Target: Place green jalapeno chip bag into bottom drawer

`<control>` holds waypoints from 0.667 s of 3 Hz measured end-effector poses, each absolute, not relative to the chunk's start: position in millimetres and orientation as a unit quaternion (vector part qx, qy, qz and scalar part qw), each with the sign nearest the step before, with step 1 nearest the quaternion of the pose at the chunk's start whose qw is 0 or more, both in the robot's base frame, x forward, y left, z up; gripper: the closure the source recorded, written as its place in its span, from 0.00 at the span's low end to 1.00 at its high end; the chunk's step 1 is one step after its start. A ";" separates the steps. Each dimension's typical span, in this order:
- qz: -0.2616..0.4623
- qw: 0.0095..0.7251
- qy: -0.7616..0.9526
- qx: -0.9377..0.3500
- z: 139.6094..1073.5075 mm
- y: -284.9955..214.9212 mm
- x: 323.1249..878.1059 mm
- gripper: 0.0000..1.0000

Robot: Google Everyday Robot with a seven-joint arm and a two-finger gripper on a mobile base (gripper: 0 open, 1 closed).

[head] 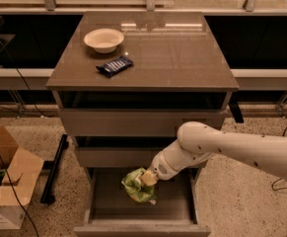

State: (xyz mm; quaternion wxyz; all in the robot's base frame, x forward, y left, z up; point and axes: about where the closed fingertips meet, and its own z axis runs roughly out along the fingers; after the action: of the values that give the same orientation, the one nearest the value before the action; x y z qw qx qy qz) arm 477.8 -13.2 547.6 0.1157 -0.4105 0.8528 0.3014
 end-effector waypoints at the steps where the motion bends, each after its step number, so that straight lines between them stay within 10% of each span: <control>1: 0.319 0.135 0.853 -0.389 510.9 -23.3 498.2 1.00; 2: 0.357 0.150 0.849 -0.361 456.4 -38.7 513.3 1.00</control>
Offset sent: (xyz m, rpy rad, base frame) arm 0.0528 -0.0494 -0.1370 0.2173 0.0303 -0.1453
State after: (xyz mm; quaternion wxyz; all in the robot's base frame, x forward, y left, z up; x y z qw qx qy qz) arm 513.3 -38.7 456.4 0.1498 -0.3609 0.8486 0.3567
